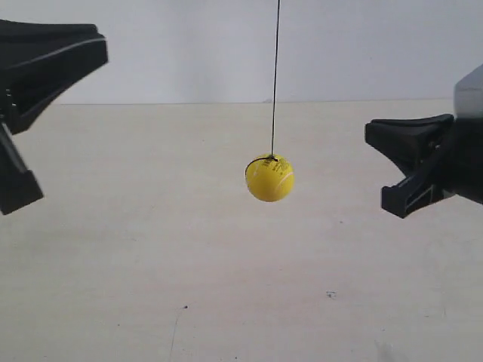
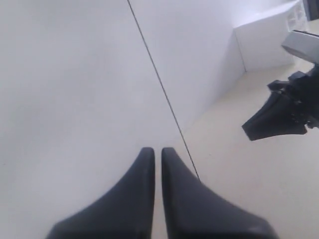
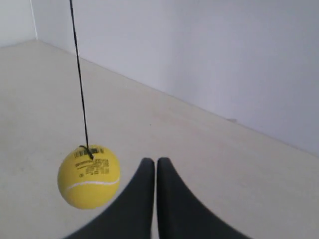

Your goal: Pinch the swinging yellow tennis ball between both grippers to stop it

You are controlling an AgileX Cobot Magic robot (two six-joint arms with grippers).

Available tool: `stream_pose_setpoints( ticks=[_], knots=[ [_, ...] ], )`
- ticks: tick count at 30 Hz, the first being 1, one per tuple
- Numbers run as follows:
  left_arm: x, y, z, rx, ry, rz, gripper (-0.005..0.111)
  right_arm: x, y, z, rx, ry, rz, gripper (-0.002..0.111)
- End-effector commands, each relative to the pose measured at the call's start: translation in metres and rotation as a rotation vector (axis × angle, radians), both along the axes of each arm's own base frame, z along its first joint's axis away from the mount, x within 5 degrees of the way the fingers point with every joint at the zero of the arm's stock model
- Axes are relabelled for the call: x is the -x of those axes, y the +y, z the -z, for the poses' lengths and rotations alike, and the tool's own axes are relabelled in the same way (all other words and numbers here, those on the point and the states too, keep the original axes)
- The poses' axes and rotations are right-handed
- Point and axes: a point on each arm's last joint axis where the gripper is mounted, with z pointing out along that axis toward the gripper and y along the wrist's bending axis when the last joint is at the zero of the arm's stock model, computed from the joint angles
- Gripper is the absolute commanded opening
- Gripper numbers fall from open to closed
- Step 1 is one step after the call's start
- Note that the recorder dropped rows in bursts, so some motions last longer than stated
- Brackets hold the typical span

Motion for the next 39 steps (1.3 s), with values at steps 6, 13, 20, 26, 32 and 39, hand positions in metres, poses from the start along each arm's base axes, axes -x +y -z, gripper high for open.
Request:
stream_pose_setpoints(
  ticks=[6,13,20,26,32,39],
  knots=[
    [0.058,0.028,-0.007,0.142,-0.096,-0.046,0.005,0.091,-0.022,-0.045,-0.13,-0.199,0.089,0.0],
    [0.104,0.047,-0.002,0.299,-0.158,-0.012,0.005,0.154,-0.027,-0.061,-0.228,-0.319,0.016,0.0],
    [0.148,0.065,0.012,0.458,-0.266,0.049,0.005,0.191,-0.023,-0.059,-0.256,-0.384,-0.112,0.0],
    [0.15,0.062,0.015,0.457,-0.276,0.096,0.005,0.207,-0.01,-0.054,-0.219,-0.365,-0.344,0.0],
    [0.15,0.062,0.015,0.457,-0.276,0.096,0.005,0.21,-0.008,-0.053,-0.212,-0.362,-0.384,0.0],
    [0.15,0.062,0.015,0.457,-0.277,0.097,0.005,0.203,-0.013,-0.057,-0.202,-0.416,-0.283,0.0]
  ],
)
